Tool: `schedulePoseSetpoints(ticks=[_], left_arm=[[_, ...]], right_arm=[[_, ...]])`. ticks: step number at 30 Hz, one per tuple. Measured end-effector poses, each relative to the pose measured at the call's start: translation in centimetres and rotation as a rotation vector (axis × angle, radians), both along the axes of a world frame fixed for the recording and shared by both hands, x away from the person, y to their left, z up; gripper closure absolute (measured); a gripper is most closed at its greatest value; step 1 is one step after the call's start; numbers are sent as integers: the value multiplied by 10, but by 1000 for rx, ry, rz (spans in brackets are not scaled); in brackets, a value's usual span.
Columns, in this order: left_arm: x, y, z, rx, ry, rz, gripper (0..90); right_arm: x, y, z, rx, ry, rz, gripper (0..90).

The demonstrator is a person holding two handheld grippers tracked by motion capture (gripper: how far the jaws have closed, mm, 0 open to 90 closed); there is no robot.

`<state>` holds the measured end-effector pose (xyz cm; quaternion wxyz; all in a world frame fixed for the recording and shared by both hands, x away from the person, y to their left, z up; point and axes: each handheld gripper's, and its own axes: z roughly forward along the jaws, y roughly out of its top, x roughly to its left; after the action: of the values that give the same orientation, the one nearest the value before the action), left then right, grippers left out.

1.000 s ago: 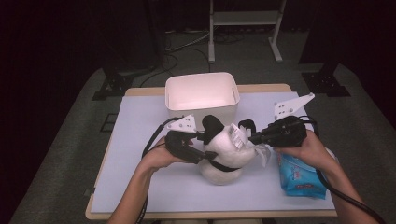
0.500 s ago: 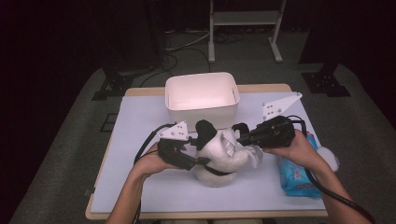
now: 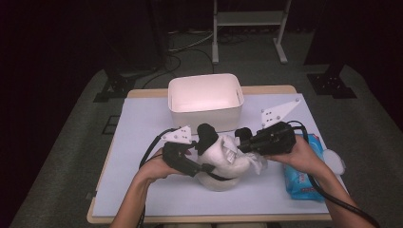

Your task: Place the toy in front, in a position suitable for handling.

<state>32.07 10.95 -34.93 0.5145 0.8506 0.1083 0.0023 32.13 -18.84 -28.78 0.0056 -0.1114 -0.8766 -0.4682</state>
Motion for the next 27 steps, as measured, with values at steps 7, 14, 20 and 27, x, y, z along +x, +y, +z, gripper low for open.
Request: schedulePoseSetpoints(ticks=[7,14,20,27], left_arm=[[-7,0,0,-13,-35,-7,373],[-9,0,0,-11,-49,-24,373],[-12,2,-1,-12,-56,-29,373],[-12,4,-1,-14,-49,-22,373]], right_arm=[[5,-12,6,20,13,-21,851],[16,-20,9,-3,5,-77,851],[22,-22,12,-25,-12,-119,850],[20,-32,10,-54,-4,-150,849]])
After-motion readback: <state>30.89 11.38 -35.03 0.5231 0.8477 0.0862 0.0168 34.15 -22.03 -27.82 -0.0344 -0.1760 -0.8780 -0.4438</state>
